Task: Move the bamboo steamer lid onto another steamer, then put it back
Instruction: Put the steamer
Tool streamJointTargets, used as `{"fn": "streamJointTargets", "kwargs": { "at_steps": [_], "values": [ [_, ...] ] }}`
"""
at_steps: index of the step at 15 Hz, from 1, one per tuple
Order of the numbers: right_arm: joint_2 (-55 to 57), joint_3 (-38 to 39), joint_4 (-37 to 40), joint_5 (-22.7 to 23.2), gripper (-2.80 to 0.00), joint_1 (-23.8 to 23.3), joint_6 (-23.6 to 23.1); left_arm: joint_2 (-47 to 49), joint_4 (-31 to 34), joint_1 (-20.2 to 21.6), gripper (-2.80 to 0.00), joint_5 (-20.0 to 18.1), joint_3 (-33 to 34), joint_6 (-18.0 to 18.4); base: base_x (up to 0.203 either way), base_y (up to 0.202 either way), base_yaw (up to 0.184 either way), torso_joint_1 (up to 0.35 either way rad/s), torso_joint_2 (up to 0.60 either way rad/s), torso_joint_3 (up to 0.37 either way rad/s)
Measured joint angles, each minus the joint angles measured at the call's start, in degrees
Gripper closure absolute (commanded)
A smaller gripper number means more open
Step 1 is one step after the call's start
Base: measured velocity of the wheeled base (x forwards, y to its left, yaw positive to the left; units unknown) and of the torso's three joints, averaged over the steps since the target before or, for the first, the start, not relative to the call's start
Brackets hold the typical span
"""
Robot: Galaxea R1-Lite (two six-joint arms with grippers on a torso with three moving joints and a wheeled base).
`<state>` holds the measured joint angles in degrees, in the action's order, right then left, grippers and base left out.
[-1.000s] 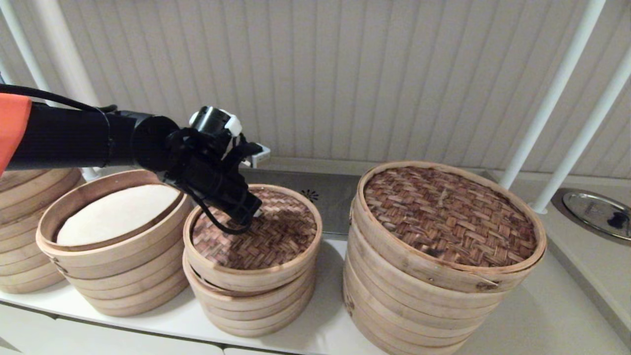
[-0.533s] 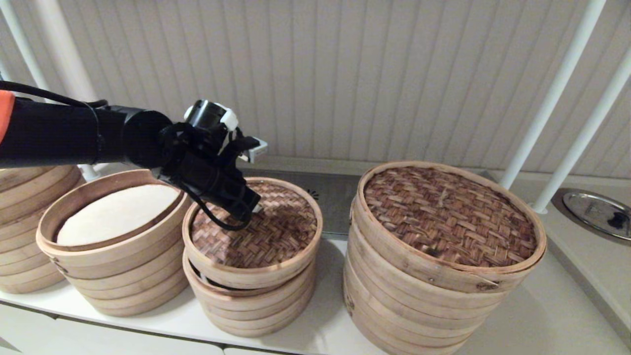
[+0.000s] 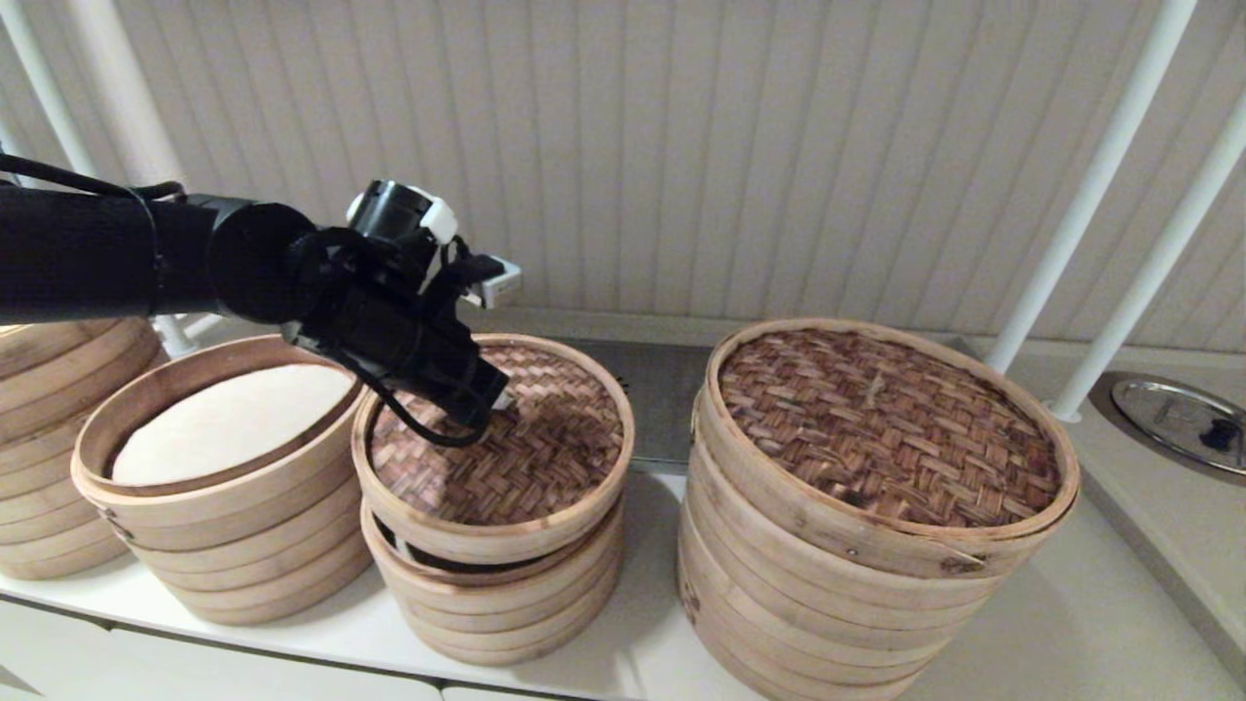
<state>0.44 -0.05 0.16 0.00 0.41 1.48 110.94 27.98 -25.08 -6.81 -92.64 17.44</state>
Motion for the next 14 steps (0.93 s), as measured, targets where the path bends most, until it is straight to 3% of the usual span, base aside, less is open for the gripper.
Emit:
{"fn": "streamJointTargets", "kwargs": {
  "at_steps": [14],
  "values": [
    [0.0, 0.0, 0.02, 0.0, 0.0, 0.0, 0.01, -5.82, 0.62, 3.47, 0.0, -1.2, 1.6, -1.52, 0.0, 0.0, 0.0, 0.0, 0.0, 0.0]
  ]
}}
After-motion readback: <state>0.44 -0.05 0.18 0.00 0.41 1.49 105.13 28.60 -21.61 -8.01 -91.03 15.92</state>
